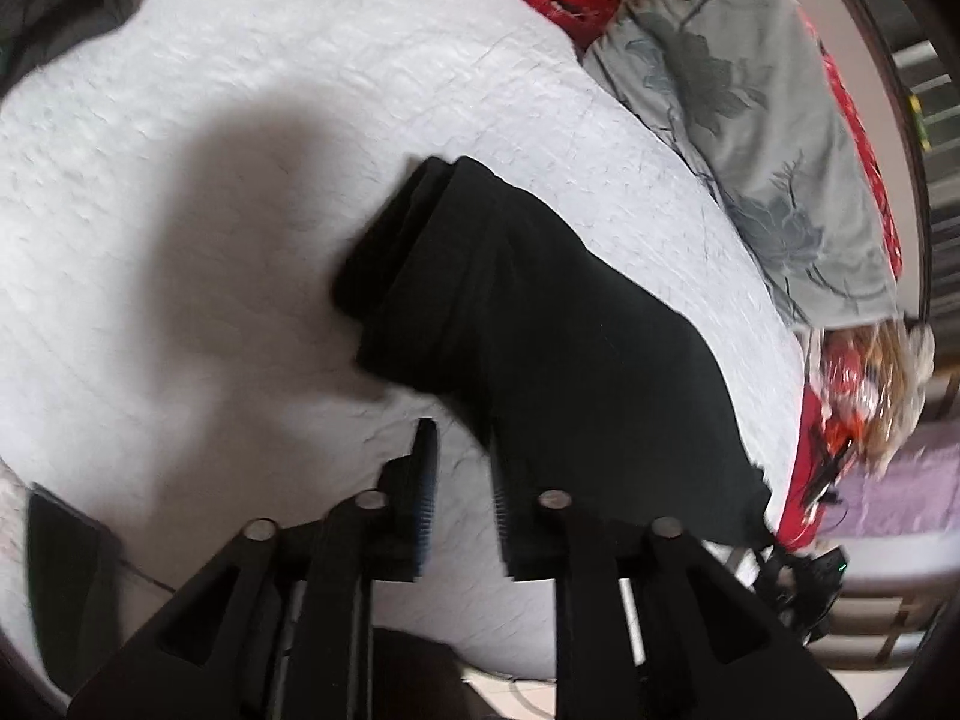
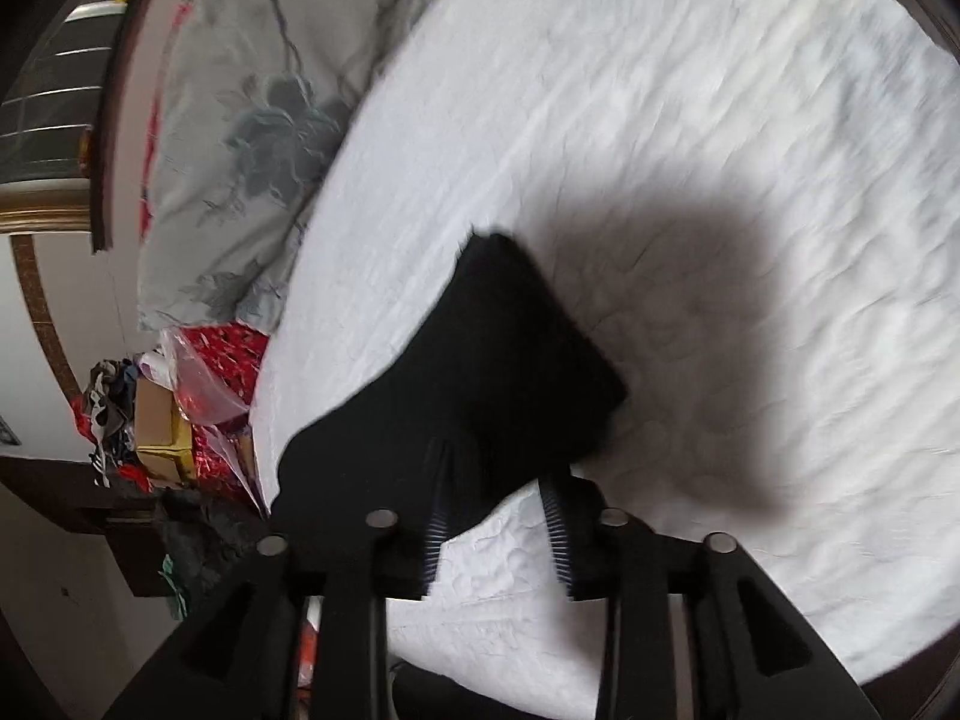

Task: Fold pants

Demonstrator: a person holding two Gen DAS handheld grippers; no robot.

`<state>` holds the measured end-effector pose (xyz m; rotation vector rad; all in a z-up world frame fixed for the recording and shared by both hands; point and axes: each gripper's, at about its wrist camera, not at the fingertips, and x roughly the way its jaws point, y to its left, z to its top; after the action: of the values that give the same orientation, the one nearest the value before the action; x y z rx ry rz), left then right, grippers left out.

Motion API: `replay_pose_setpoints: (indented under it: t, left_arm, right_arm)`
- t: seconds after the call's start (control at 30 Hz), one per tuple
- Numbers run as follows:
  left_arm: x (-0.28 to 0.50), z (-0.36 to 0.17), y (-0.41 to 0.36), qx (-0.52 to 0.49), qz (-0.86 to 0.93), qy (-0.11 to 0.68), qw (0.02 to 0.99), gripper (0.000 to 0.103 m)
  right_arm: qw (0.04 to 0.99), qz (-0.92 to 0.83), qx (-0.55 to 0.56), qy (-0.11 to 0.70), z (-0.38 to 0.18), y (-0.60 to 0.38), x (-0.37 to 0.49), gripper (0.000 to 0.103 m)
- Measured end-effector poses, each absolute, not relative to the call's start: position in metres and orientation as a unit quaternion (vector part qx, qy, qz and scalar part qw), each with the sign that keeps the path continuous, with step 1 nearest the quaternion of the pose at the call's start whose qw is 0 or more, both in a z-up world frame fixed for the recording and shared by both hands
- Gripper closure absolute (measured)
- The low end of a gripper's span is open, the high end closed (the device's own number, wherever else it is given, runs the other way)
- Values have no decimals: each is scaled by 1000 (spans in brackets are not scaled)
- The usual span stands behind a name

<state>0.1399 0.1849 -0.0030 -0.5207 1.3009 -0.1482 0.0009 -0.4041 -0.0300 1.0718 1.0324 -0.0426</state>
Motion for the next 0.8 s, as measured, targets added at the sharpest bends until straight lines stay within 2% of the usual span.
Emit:
replay_pose_setpoints:
  t: [0.07,0.13,0.2,0.27,0.3,0.5,0.6,0.8]
  left_arm:
    - [138,6,195,-239,-73,585,772,86]
    - [143,15,202,-236,-64,570,784,86]
    - [154,19,207,-232,-53,566,790,83]
    - [168,19,208,-232,-46,568,788,65]
    - [176,18,208,-230,-41,572,787,63]
    - [214,15,199,-201,-46,589,781,63]
    - [223,11,194,-186,-59,600,776,57]
    - [229,3,179,-149,-99,622,763,57]
  right_arm:
    - [751,-38,484,448,-17,-417,-10,69]
    - [763,-61,481,427,-7,-431,-17,60]
    - [766,-66,481,421,-4,-438,-16,56]
    - [767,-57,477,426,-5,-435,-5,56]
    - [768,-53,471,431,-6,-433,0,56]
    - [798,-62,389,456,-15,-413,37,56]
    - [809,-63,346,470,-15,-405,53,56]
    - [808,-65,337,480,-20,-399,59,56]
